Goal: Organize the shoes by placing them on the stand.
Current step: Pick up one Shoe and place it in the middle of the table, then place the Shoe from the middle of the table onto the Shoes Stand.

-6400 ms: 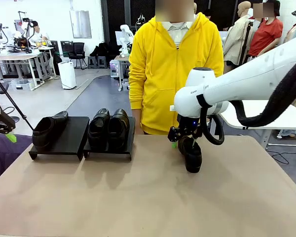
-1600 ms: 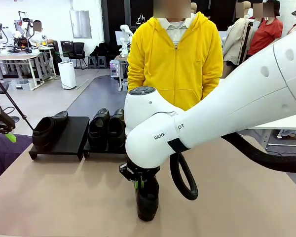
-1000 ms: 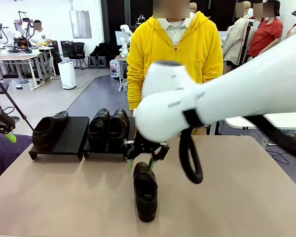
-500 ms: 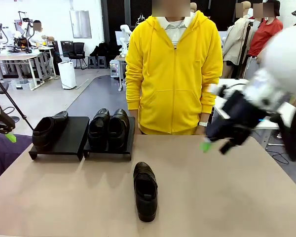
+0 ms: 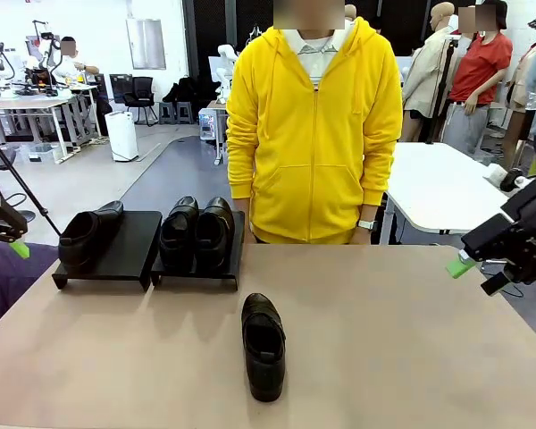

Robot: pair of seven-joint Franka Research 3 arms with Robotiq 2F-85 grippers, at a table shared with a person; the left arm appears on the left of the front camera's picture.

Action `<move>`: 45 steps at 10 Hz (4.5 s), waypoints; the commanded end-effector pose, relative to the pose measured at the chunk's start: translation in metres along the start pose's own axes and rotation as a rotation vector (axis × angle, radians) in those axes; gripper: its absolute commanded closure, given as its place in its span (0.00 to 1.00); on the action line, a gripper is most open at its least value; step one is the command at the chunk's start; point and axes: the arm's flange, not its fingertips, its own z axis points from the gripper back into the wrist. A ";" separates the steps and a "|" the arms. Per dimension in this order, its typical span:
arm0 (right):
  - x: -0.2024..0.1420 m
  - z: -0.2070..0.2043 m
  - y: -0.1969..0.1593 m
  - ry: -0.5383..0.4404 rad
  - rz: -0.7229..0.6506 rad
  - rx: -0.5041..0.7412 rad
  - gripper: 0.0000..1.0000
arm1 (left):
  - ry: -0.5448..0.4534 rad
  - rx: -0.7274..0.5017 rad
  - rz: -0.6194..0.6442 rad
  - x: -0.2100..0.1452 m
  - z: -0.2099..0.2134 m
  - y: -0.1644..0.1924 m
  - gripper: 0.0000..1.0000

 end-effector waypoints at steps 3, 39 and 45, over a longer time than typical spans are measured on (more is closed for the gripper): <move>0.002 0.003 0.006 0.012 0.033 0.033 0.00 | 0.002 0.007 -0.011 0.000 0.001 0.003 0.00; 0.002 0.003 0.006 0.012 0.033 0.033 0.00 | 0.038 0.080 -0.216 -0.188 -0.246 -0.321 1.00; 0.002 0.003 0.006 0.012 0.033 0.033 0.00 | 0.039 0.025 -0.263 -0.184 -0.213 -0.316 1.00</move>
